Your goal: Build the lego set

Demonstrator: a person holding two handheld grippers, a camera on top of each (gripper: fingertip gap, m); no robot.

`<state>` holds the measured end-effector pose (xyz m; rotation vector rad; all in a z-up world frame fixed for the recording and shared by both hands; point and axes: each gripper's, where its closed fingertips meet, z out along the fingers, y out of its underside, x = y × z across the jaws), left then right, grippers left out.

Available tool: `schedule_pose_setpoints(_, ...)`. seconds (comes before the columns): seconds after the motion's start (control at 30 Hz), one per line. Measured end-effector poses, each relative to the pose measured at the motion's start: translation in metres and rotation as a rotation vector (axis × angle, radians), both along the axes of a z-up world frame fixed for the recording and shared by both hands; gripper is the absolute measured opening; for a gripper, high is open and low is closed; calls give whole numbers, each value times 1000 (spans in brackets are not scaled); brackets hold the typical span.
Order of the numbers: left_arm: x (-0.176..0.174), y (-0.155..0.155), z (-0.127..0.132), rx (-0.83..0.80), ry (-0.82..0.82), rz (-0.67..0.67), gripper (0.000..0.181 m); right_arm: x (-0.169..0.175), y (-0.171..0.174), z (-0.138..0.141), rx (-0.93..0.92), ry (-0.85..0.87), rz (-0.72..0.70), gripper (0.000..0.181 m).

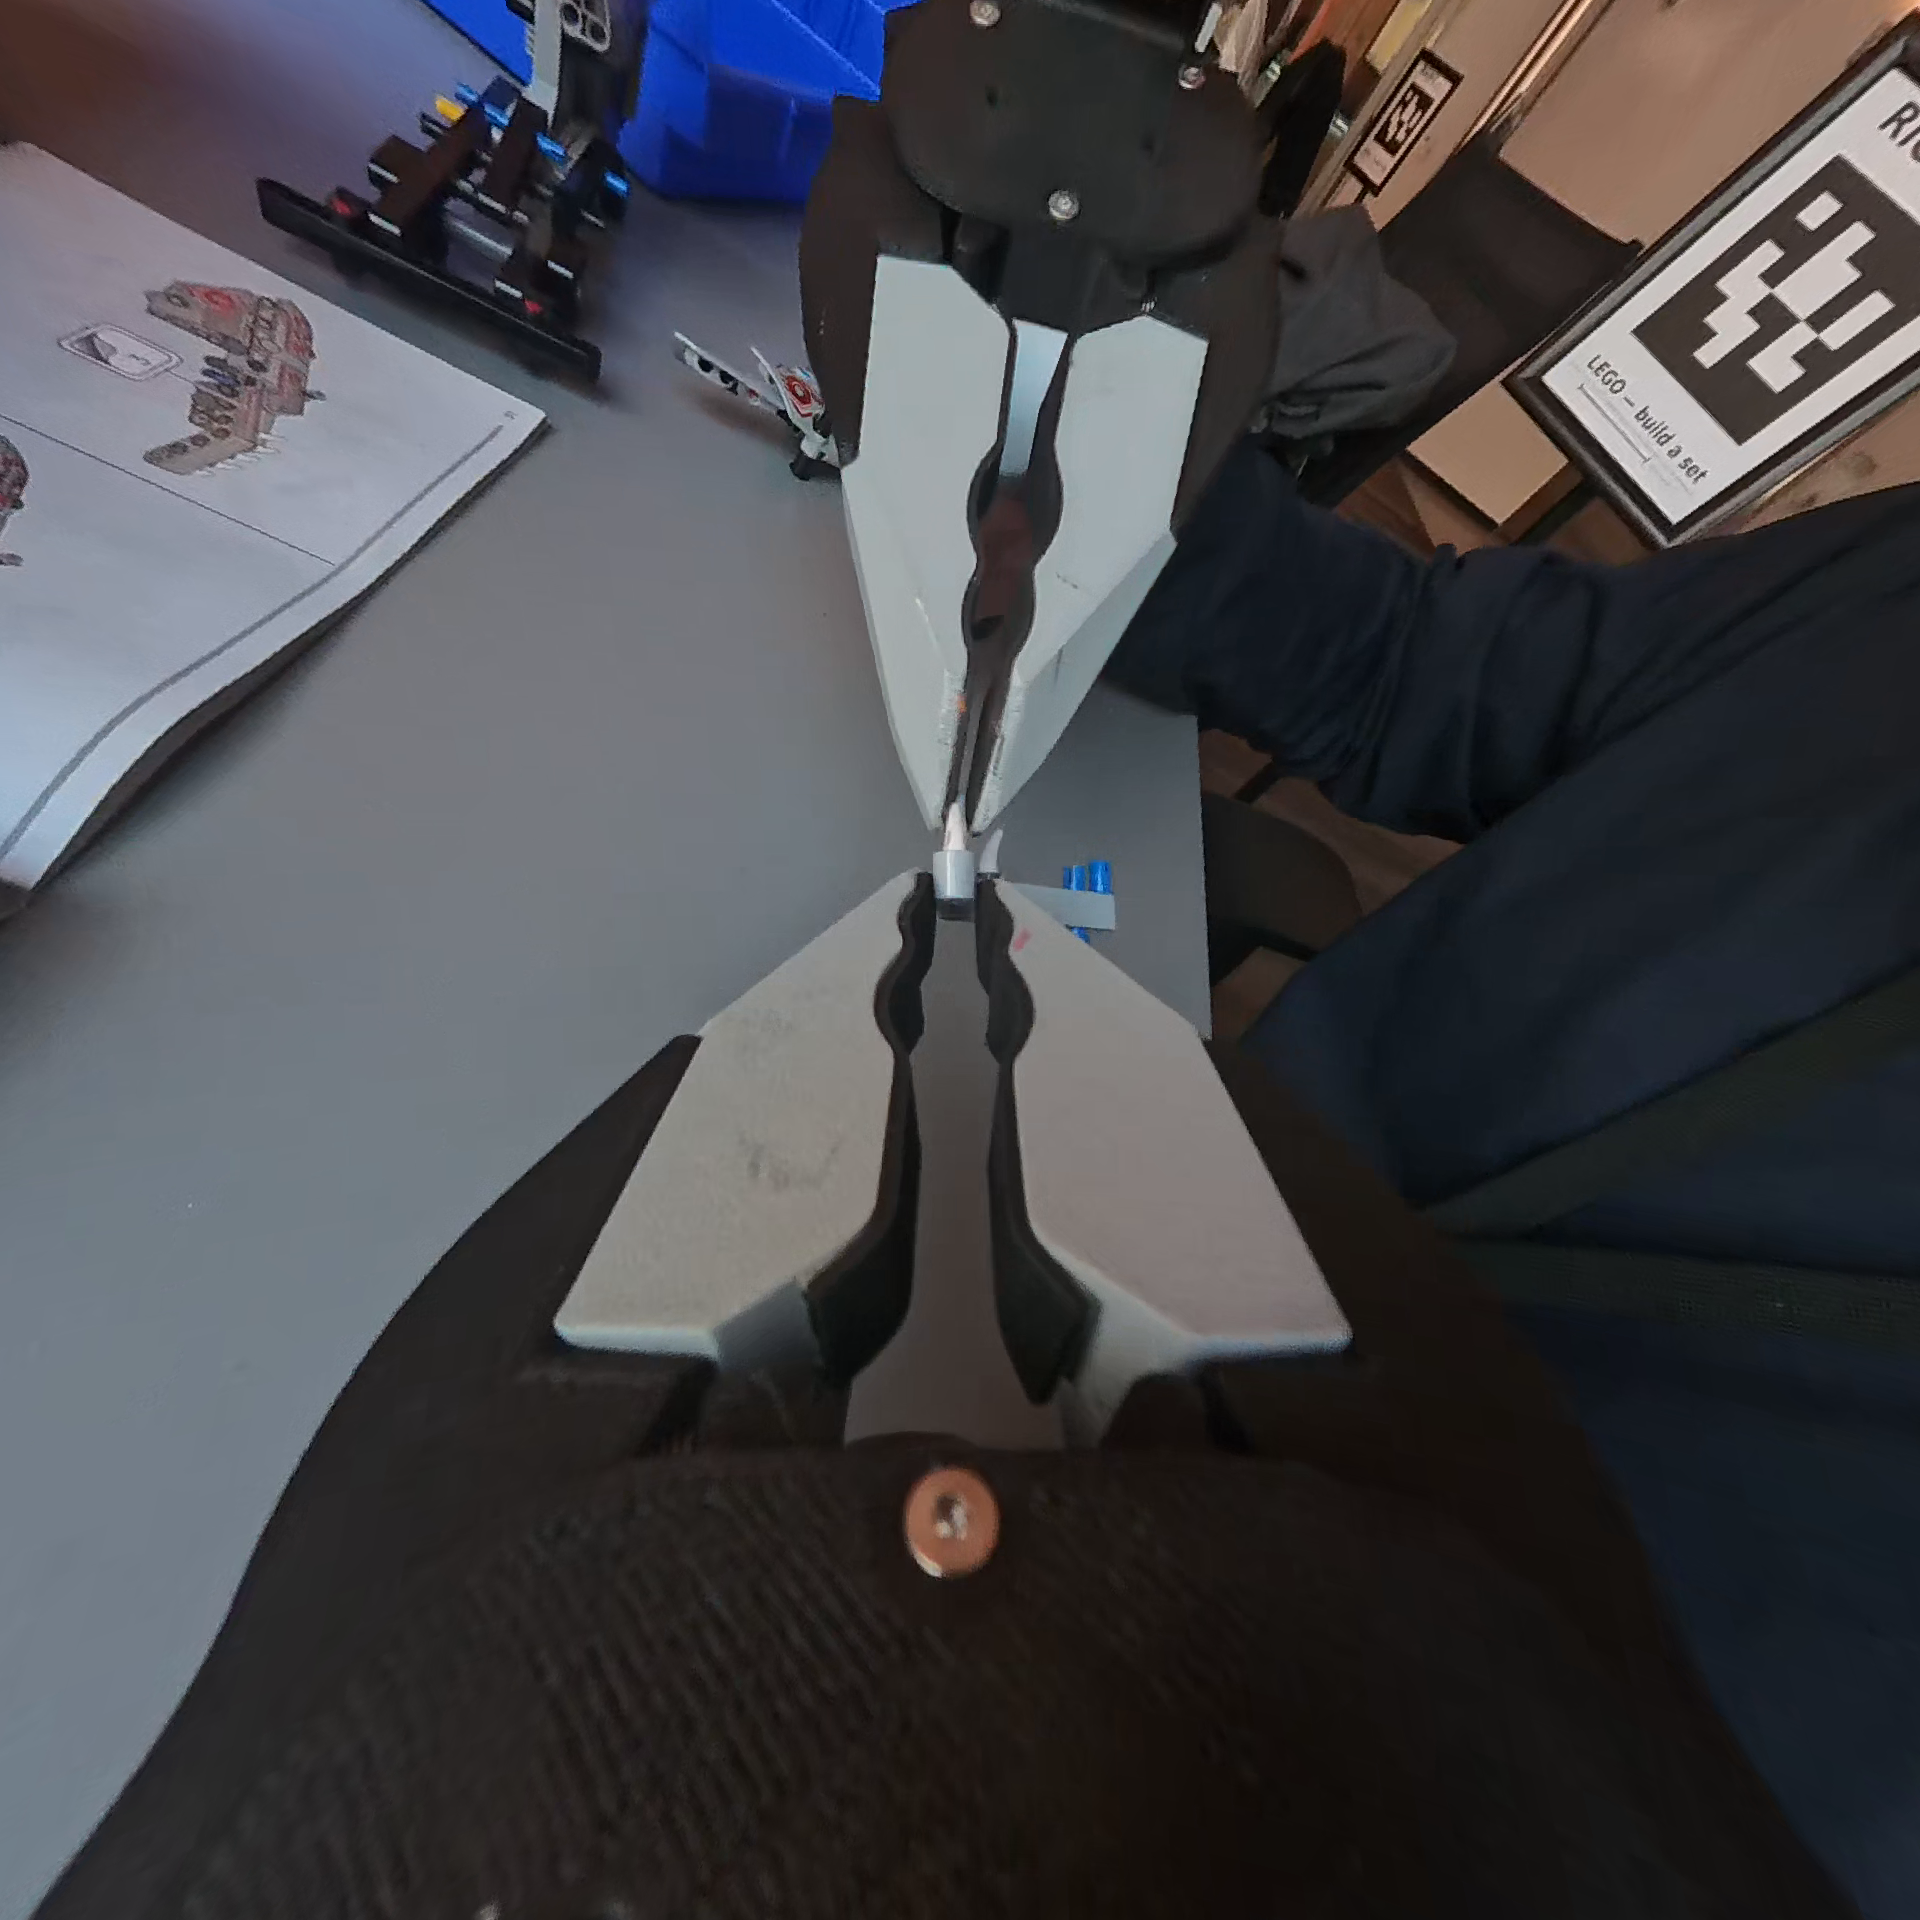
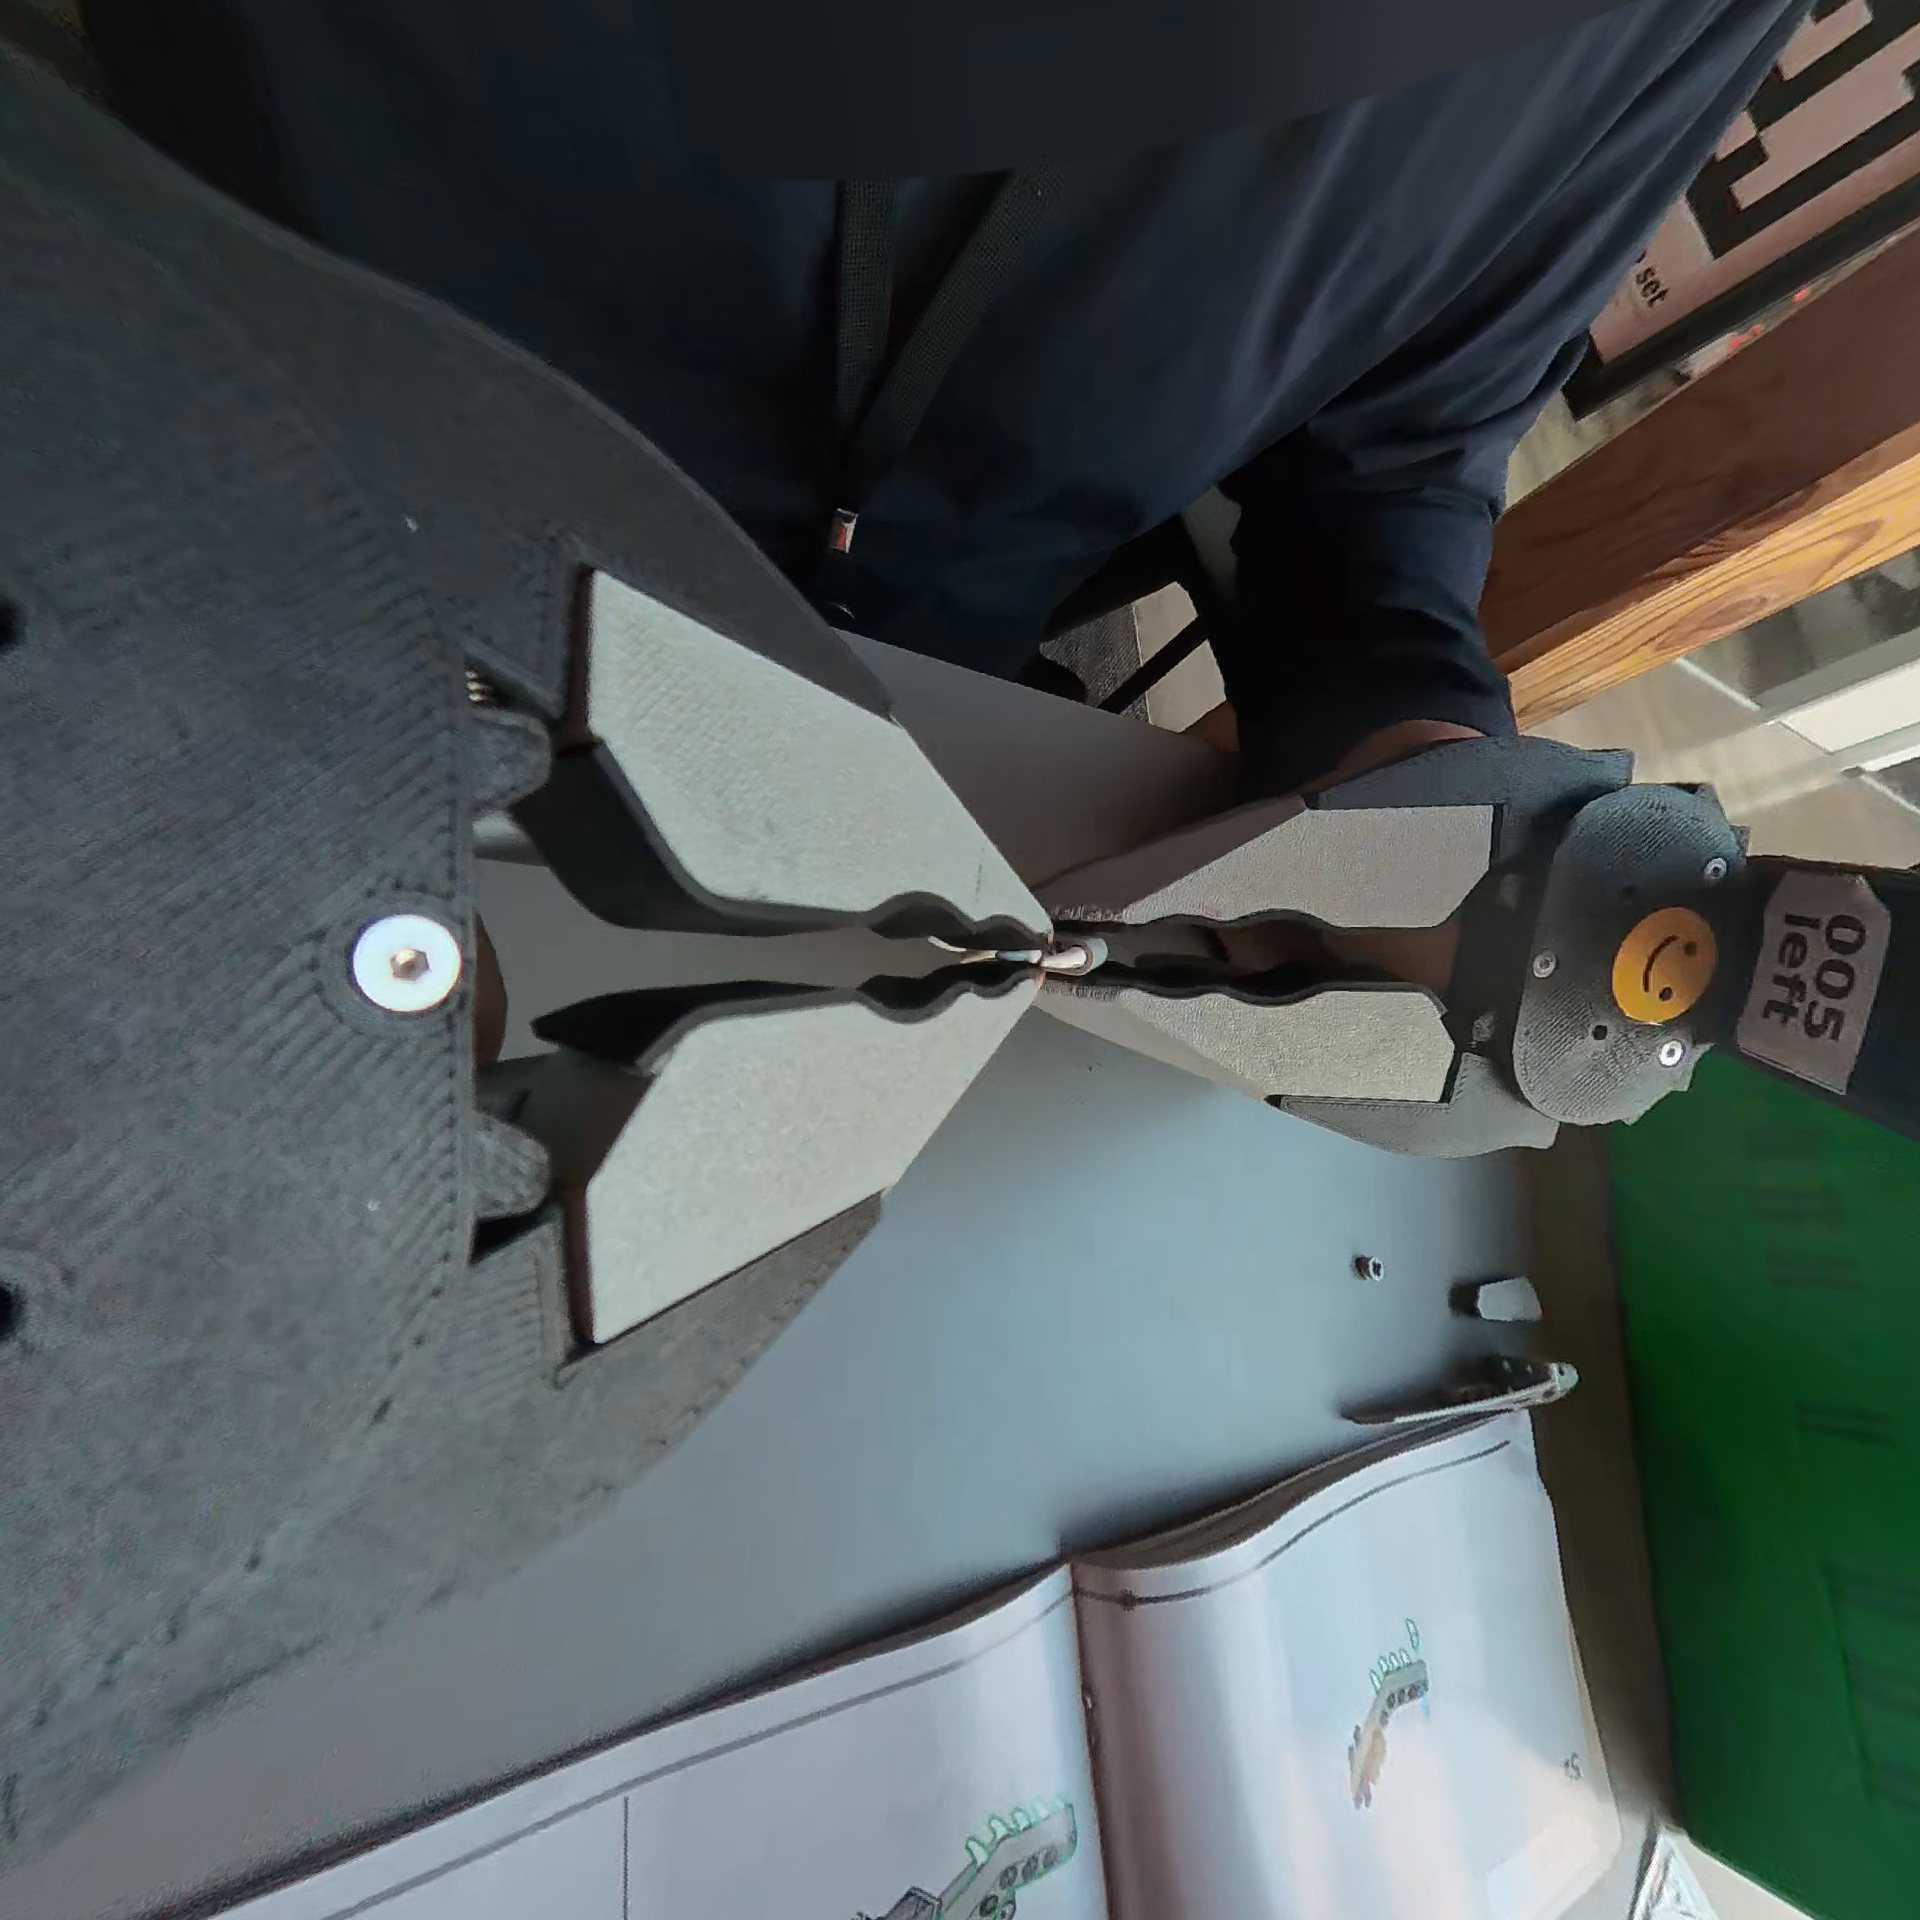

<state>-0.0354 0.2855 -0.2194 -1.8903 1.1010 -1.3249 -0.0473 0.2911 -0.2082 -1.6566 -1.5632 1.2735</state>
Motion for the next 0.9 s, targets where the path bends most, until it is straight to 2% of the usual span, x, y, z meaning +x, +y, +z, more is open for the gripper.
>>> schedule_pose_setpoints(0.37, 0, -1, -6, -29, 32, -12, 5, -1, -1, -6, -32, 26, 17, 0)
schedule_pose_setpoints(0.67, 1, -8, -13, -24, 84, -60, 4, 0, -9, -14, 88, -25, 60, 0)
schedule_pose_setpoints(0.9, 2, -7, -11, -9, 78, -48, 4, -3, -7, -10, 53, 18, 49, 0)
